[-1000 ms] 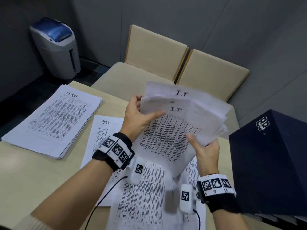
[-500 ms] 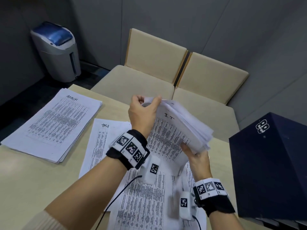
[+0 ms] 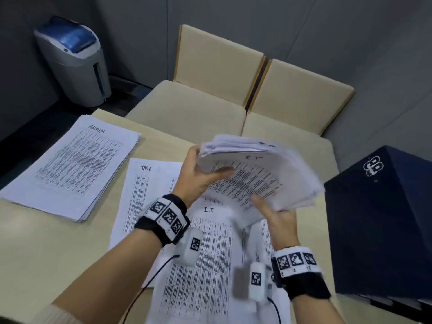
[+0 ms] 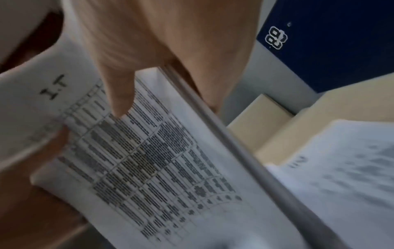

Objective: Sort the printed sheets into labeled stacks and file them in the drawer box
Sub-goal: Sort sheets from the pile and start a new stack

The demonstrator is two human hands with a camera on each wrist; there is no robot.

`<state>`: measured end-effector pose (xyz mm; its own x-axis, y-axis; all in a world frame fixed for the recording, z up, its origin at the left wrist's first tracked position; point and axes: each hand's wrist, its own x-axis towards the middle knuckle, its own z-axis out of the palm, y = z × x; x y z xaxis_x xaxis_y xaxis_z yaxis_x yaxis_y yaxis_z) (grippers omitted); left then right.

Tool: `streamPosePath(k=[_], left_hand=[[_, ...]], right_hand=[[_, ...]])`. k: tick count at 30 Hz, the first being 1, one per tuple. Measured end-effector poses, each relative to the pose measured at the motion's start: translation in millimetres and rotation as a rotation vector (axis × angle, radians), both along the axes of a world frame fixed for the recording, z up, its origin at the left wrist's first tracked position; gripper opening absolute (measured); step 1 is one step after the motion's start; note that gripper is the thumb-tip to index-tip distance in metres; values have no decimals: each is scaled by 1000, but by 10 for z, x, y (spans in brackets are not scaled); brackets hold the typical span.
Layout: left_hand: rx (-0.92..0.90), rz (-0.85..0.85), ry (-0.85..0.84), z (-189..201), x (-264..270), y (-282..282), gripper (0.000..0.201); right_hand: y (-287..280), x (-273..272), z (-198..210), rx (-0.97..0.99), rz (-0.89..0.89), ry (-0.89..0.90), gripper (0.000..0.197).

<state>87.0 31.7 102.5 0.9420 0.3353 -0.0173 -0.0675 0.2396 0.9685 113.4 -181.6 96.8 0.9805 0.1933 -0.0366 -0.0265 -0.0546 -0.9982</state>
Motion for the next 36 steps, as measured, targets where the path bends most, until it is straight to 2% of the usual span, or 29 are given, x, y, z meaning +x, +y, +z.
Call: streamPosePath(k=[2,5,8,10,12,13,15,17,18,20,22,25,27,29,31,32,34,36], left_hand=[[81,9,19,-124,-85,-33,71],[214,35,-27,-96,-85,18,60],[164,89,-18,36,2,101,45],[122,111,8,80,41,119,35],[29,135,25,99,61,146,31],[-29,168,28,116,65,188,29],[-193,241,-3,139,84,329,24],[-416,236,-73,115,117,481,27],[-527,196,-100,88,119,524,35],[-689,114,-101,23,104,541,54],[-774,70,-66,-59,62,476,60],[-799,105,-14,-166,-10,363,61],[-807,164,35,-232,-22,356,77],[-798,232,37,-208,-23,399,85],[-790,224,-41,-94,7,411,74],[-784,195,-76,-38,36,404,66],[-754,119,-114,57,106,383,57],[-693,30,-105,146,145,390,53]], right_hand=[[58,9,-109,-83,45,0,48],[102,70,-90,-111,-5,-46,30],[84,87,-58,-32,-3,-21,20],[54,57,-103,-46,38,51,24],[-69,51,-235,-148,51,86,29],[-158,57,-323,-178,40,99,35],[-334,43,-440,-167,-1,177,61],[-413,19,-457,-34,-29,334,91],[-408,12,-447,57,-14,389,97],[-379,66,-383,238,37,399,82],[-328,105,-186,410,113,348,64],[-273,86,115,620,232,281,58],[-223,31,222,707,277,251,63],[-122,-63,268,650,303,240,81],[-47,-185,210,499,277,171,94],[-7,-242,194,412,218,146,95],[80,-276,254,276,47,108,81],[125,-218,370,194,-167,71,53]])
